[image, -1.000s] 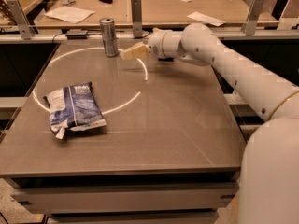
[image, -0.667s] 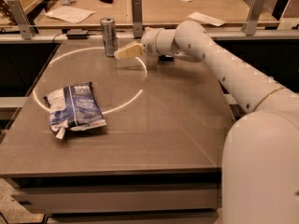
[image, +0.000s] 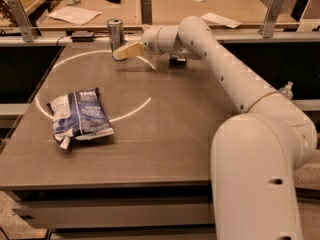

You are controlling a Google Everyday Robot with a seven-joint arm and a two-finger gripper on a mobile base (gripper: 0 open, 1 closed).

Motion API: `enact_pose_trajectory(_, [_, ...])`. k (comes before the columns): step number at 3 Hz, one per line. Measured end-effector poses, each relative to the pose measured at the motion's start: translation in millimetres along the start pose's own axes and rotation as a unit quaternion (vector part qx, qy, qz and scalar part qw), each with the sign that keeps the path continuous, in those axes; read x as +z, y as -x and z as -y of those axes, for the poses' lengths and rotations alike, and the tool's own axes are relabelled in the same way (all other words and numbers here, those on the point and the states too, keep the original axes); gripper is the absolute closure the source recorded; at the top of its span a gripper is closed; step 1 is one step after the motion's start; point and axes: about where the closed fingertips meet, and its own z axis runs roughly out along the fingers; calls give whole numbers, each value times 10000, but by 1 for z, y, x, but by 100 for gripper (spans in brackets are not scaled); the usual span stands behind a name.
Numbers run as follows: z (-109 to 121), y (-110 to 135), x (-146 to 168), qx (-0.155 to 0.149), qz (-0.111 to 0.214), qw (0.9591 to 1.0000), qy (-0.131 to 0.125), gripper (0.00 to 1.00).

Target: Move redbull can near blue chip bag

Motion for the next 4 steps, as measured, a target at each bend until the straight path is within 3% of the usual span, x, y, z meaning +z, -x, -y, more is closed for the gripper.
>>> enact_pose_trajectory(2, [-10,5,31,-134,14,9988,465,0])
enact_pose_trajectory(3, [-16,2,42,-156,-29,9977,656,15])
enact_pose_trajectory(4, [-18,-1,47,-154,-66,9971,745,38])
